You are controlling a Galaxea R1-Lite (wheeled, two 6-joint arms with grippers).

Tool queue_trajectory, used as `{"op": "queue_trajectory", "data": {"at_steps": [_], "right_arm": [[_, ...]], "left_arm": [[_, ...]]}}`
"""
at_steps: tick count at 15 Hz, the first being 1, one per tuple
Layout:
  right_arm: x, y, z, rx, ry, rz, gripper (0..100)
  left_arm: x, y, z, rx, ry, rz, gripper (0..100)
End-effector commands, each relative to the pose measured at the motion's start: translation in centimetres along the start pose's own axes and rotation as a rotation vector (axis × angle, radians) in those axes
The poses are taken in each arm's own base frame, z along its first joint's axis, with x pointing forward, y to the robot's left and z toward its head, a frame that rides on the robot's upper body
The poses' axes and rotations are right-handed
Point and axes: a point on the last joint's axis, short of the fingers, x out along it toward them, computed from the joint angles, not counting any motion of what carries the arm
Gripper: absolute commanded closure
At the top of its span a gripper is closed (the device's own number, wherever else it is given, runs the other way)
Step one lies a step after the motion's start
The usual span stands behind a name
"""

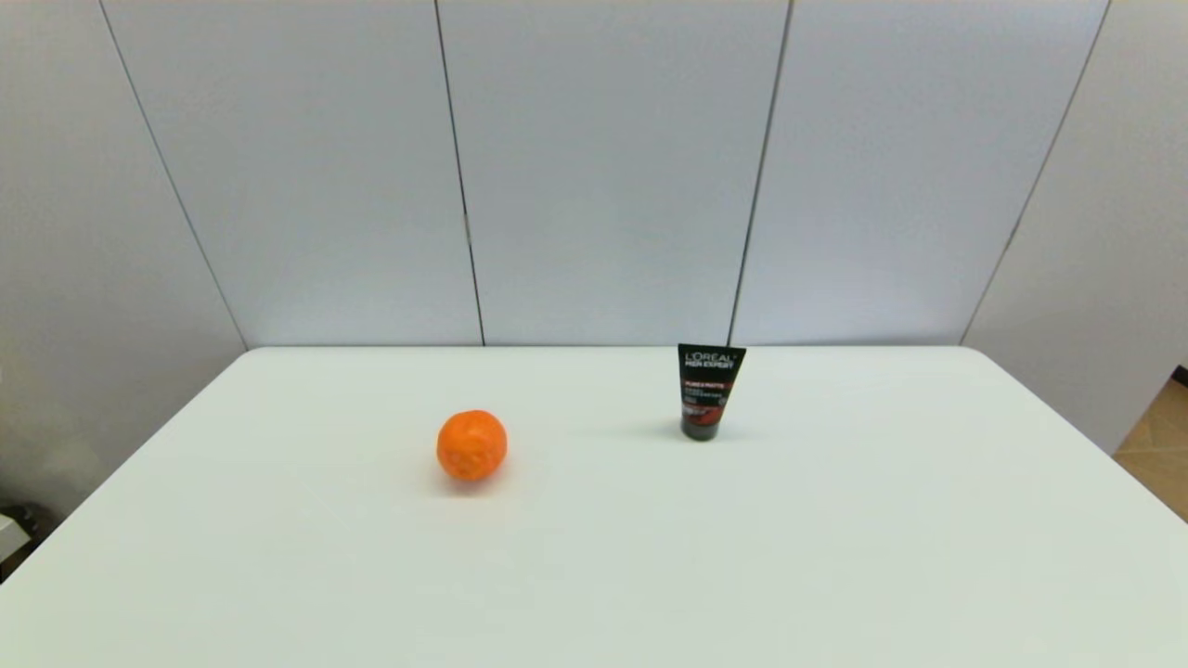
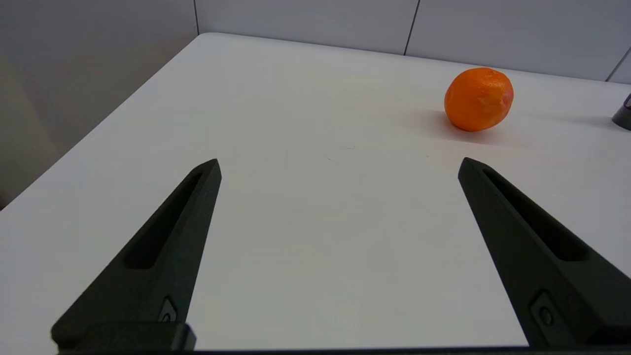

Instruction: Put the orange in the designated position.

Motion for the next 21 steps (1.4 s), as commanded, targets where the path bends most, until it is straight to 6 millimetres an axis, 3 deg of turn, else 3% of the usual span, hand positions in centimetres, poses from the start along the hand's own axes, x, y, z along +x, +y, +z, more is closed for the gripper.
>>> {"op": "queue_trajectory", "data": {"at_steps": [1,5,8,17,21], "right_arm": [[5.0,-0.1,2.9,-0.039,0.077,0.054,0],[9.6,-0.4,5.1,-0.098,0.045,0.053,0],[13.3,0.2,5.4,-0.104,0.056,0.089,0],[21.6,5.2,5.2,-0.131,0.121,0.269,0],[23.7,8.3,4.7,-0.147,0.143,0.36,0]], "left_arm": [[0.0,0.0,0.0,-0.001,0.001,0.001,0],[0.0,0.0,0.0,-0.001,0.001,0.001,0],[0.0,0.0,0.0,-0.001,0.001,-0.001,0],[0.0,0.0,0.0,-0.001,0.001,-0.001,0],[0.0,0.0,0.0,-0.001,0.001,0.001,0]]}}
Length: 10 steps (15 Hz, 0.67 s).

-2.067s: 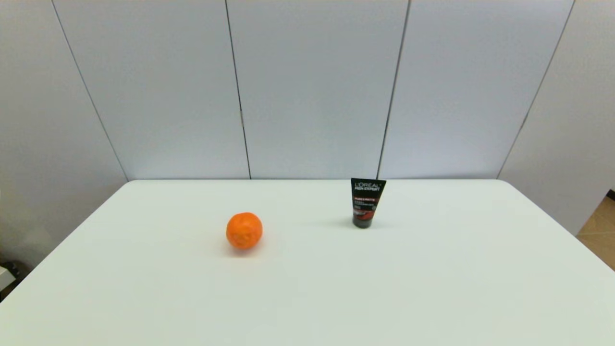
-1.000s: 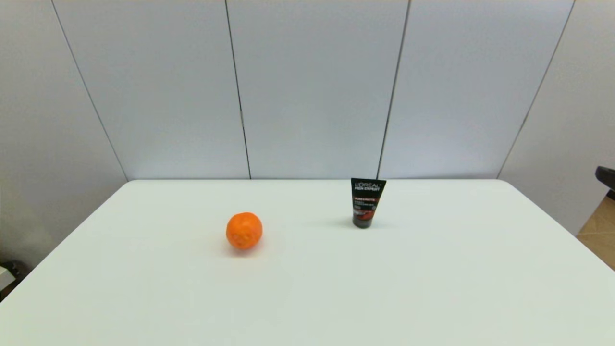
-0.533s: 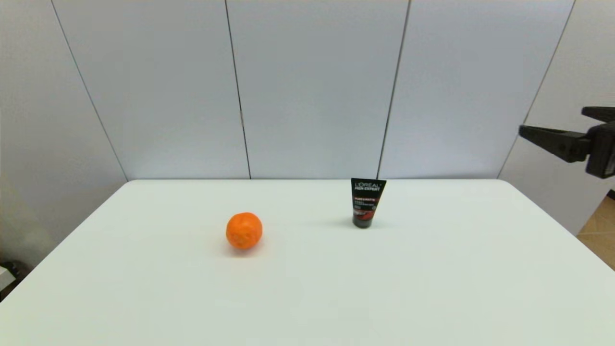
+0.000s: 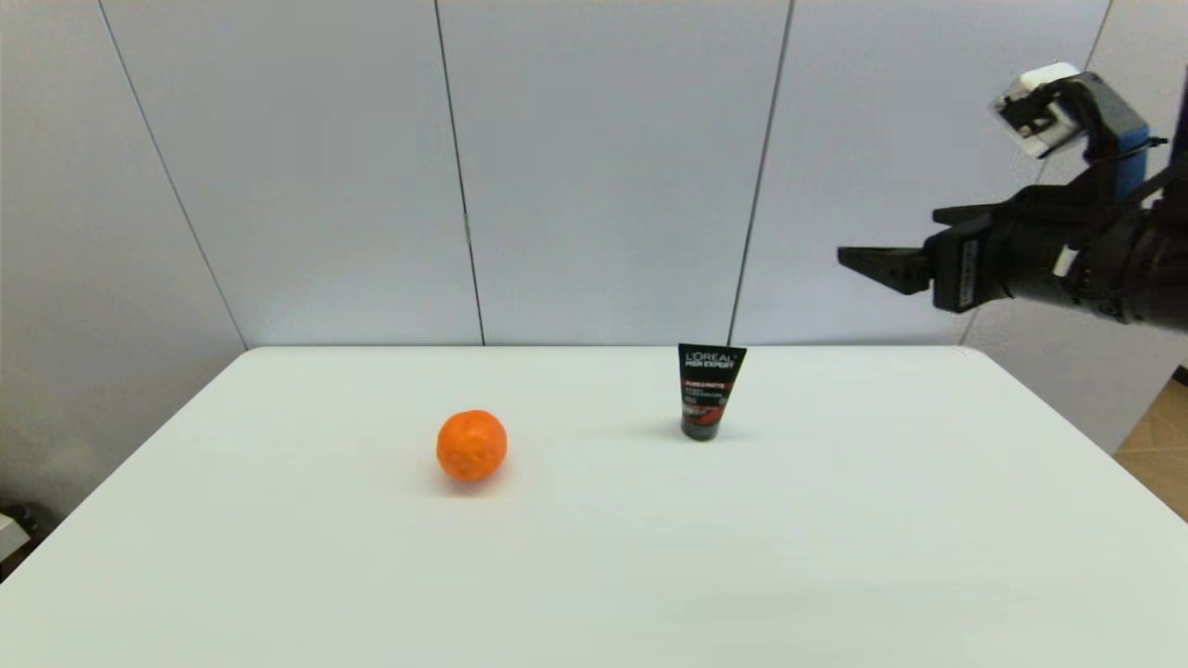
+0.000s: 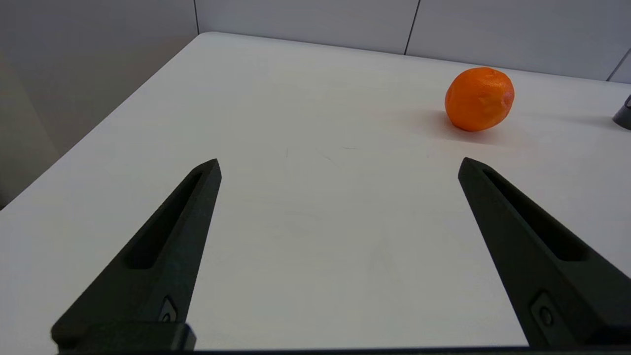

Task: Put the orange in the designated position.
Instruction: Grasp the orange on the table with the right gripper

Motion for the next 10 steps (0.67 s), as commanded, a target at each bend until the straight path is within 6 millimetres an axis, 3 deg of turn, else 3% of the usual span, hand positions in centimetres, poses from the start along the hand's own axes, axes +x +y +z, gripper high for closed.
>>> {"op": "queue_trajectory", "data": {"at_steps": [1,10], "right_arm": [[3.8,2.4,-0.4,-0.016,0.04,0.089,0],[6.8,8.2,1.4,-0.057,-0.009,0.256,0]], "left_arm": [[0.0,0.0,0.0,-0.001,0.001,0.002,0],[0.0,0.0,0.0,-0.001,0.001,0.002,0]]}}
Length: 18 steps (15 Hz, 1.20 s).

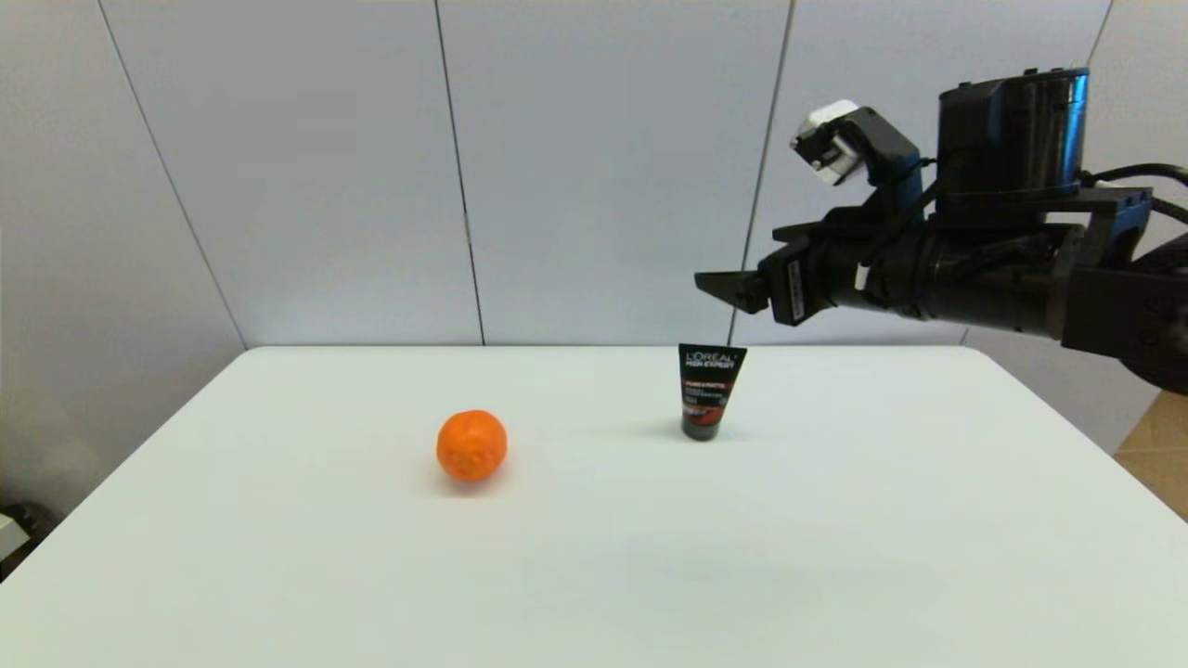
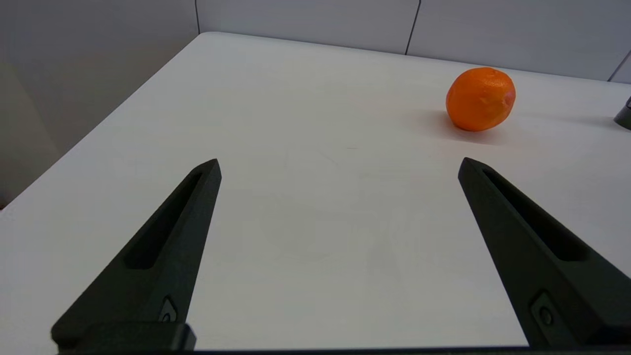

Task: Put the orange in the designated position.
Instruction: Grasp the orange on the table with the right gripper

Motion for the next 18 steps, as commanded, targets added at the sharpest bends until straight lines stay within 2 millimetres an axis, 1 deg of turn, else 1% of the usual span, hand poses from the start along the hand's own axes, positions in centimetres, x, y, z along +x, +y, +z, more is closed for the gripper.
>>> {"op": "queue_trajectory", "data": {"at_steps": [1,6,10,13,18], "right_arm": [[1.6,2.1,0.6,-0.016,-0.013,0.061,0],[2.3,4.5,1.0,-0.034,-0.018,0.129,0],[2.2,6.4,1.6,-0.046,-0.04,0.182,0],[2.0,7.5,1.8,-0.054,-0.045,0.211,0],[1.5,10.0,2.2,-0.068,-0.063,0.279,0]], "left_arm": [[0.0,0.0,0.0,-0.001,0.0,0.002,0],[0.0,0.0,0.0,-0.001,0.0,0.002,0],[0.0,0.0,0.0,-0.001,0.0,0.002,0],[0.0,0.0,0.0,-0.001,0.0,0.002,0],[0.0,0.0,0.0,-0.001,0.0,0.002,0]]}}
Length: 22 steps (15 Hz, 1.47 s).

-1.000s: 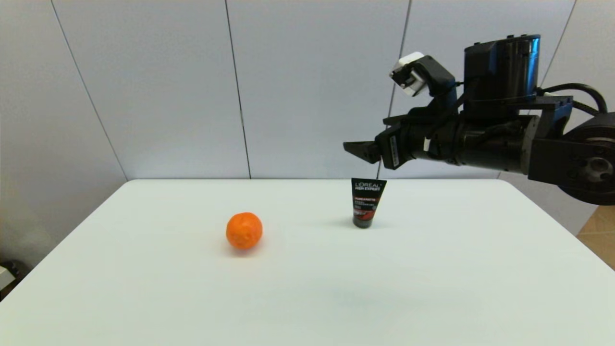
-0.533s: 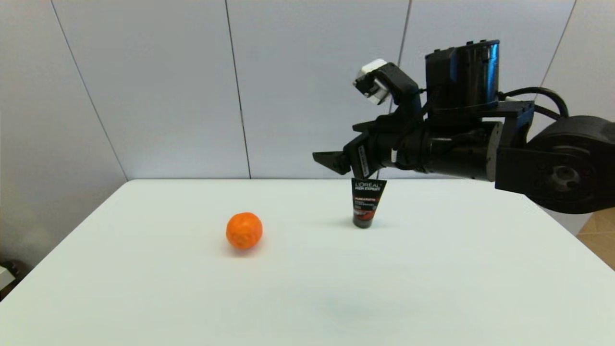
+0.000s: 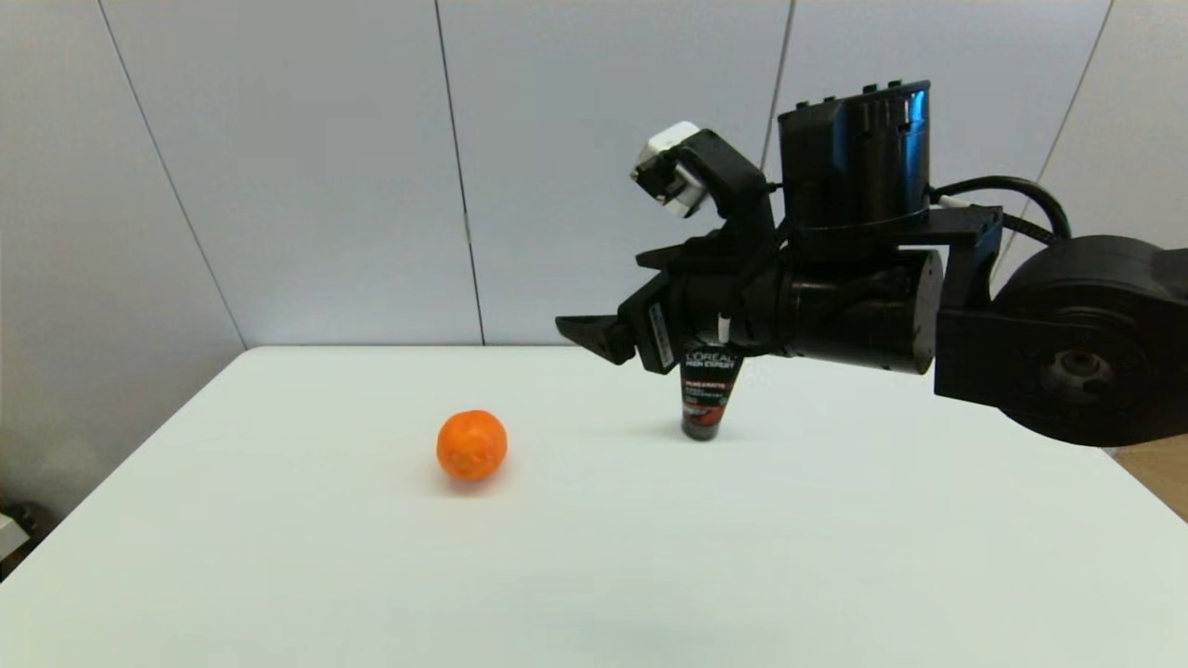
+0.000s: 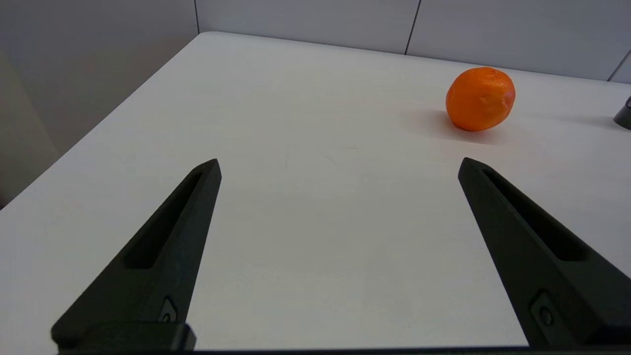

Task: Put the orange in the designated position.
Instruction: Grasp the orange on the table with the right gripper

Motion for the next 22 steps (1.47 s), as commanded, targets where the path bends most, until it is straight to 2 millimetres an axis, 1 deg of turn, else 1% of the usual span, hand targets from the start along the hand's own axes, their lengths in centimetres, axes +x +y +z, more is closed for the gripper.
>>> {"op": "queue_trajectory", "data": {"at_steps": [1,7,10,14,15,22], "right_arm": [[-0.1,2.0,0.6,-0.016,-0.02,0.055,0],[0.6,5.3,0.5,-0.037,-0.015,0.145,0],[0.9,6.5,0.5,-0.046,-0.012,0.175,0],[1.7,6.3,-0.3,-0.04,0.017,0.167,0],[2.2,5.8,-0.8,-0.036,0.032,0.155,0],[3.9,3.6,-2.4,-0.017,0.079,0.099,0]], "left_arm": [[0.0,0.0,0.0,-0.001,0.0,0.001,0],[0.0,0.0,0.0,-0.001,0.0,0.001,0],[0.0,0.0,0.0,-0.001,0.0,0.001,0],[0.0,0.0,0.0,-0.001,0.0,0.001,0],[0.0,0.0,0.0,-0.001,0.001,0.0,0],[0.0,0.0,0.0,-0.001,0.0,0.001,0]]}}
